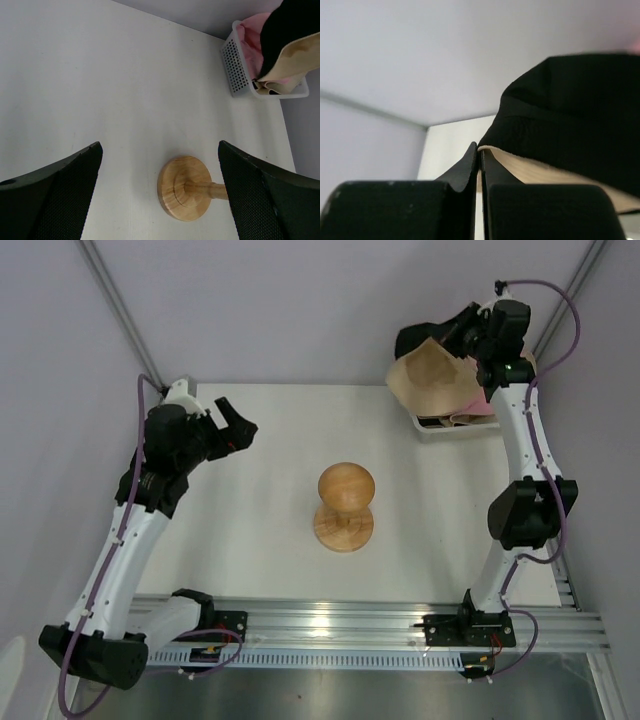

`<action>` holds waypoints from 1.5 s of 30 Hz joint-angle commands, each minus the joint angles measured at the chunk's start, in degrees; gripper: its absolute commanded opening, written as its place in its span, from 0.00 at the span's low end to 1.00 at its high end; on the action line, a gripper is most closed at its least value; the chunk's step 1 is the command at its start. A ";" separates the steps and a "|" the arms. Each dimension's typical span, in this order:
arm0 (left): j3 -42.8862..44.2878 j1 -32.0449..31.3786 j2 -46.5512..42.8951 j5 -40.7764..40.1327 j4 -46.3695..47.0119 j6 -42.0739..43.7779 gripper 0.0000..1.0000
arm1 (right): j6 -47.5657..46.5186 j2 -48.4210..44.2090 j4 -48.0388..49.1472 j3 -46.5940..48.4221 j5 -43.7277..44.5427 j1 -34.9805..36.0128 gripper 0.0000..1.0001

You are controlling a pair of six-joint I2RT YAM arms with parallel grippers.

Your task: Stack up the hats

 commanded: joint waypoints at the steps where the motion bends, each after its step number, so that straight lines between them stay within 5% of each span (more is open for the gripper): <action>1: 4.03 0.76 4.34 5.97 4.04 -4.35 1.00 | -5.31 -6.46 -0.92 7.48 -9.98 4.95 0.00; 12: 3.52 0.85 7.70 30.60 25.22 0.83 0.99 | -6.97 -7.60 -0.72 11.09 -25.20 18.91 0.00; 28: -6.42 1.90 0.40 25.60 28.22 14.63 1.00 | -8.82 -7.16 -1.35 9.87 -34.68 28.95 0.00; 40: -14.42 11.74 4.09 40.43 48.77 6.29 0.99 | -7.76 -3.73 1.03 9.51 -38.73 31.85 0.00; 42: -13.28 11.75 5.41 47.27 52.64 4.35 0.87 | -8.03 -3.65 1.37 9.08 -39.00 31.76 0.00; 45: -12.57 11.75 8.40 53.88 59.47 -0.82 0.53 | -7.42 -3.38 2.43 8.02 -39.52 31.94 0.00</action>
